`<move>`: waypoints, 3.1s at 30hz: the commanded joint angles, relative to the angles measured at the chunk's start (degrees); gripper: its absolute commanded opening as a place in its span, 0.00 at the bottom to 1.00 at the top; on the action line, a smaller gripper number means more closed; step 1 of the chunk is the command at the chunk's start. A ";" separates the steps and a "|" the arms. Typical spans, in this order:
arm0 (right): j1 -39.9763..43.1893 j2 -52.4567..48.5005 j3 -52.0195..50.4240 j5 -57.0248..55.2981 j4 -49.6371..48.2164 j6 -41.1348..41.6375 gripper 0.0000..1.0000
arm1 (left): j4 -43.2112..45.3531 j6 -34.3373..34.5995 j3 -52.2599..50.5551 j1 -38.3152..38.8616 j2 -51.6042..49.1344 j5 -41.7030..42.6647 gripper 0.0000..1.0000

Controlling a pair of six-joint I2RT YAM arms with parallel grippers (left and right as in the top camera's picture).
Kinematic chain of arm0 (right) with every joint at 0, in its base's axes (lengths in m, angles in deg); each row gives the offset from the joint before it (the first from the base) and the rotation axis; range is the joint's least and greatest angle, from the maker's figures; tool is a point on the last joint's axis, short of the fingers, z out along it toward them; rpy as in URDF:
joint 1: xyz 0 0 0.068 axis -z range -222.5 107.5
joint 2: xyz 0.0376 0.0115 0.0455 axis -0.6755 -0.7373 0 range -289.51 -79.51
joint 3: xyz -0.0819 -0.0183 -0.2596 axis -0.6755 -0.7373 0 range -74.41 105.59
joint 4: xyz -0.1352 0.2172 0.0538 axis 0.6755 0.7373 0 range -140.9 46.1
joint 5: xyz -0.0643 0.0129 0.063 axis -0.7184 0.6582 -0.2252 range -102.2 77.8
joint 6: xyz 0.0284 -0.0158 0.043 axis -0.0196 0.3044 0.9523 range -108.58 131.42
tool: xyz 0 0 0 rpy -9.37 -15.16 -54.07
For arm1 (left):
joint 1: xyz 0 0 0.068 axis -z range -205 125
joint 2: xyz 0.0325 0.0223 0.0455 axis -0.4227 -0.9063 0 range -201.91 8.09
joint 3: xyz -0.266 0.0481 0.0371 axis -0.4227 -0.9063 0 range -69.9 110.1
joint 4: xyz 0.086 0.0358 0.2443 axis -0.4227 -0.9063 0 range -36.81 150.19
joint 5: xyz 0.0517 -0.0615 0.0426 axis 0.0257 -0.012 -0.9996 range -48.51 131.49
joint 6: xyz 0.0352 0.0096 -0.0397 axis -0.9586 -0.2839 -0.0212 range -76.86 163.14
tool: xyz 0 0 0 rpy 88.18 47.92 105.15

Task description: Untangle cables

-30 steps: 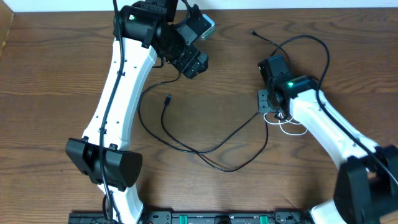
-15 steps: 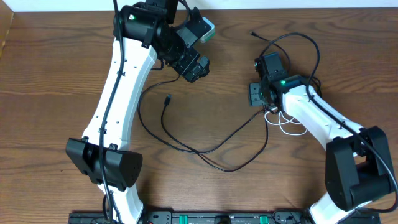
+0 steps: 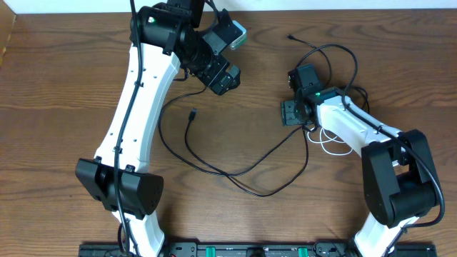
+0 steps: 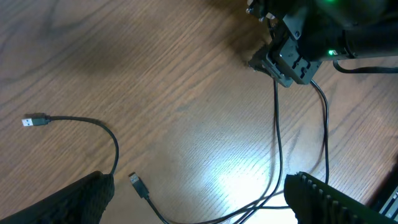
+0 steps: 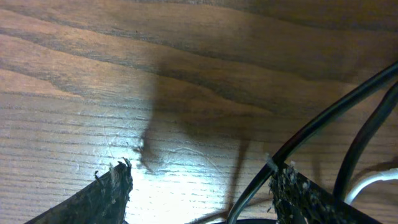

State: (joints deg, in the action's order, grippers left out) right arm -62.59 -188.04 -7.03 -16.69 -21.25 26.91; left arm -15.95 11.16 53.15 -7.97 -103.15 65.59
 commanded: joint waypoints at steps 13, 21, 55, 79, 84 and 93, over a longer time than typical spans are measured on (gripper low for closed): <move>0.17 -0.13 -0.02 0.15 -0.61 4.72 0.04 | -0.35 -0.52 -0.37 -0.20 -0.11 0.98 0.92; 0.17 -0.13 -0.02 0.15 -0.83 5.75 0.01 | -0.59 -0.52 -0.37 -0.20 -0.11 0.98 0.92; -0.35 -1.31 -0.11 -1.40 -0.98 5.68 0.16 | -0.76 -0.35 -0.37 -0.20 -0.11 0.94 0.92; -0.35 28.52 4.39 -2.49 -1.99 0.04 0.01 | -0.52 -0.37 -0.37 -0.22 0.09 0.90 0.93; 0.55 40.52 10.29 -6.62 1.09 -2.67 0.01 | -0.98 -0.35 -0.37 -0.22 0.09 0.90 0.93; 11.82 51.78 20.28 -25.29 6.51 -7.02 0.01 | -2.47 -0.37 -0.37 -0.22 0.09 0.90 0.93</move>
State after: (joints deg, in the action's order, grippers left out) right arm -54.96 -138.12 11.15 -31.83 -15.22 22.23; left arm -17.92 11.18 53.15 -7.97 -103.15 65.59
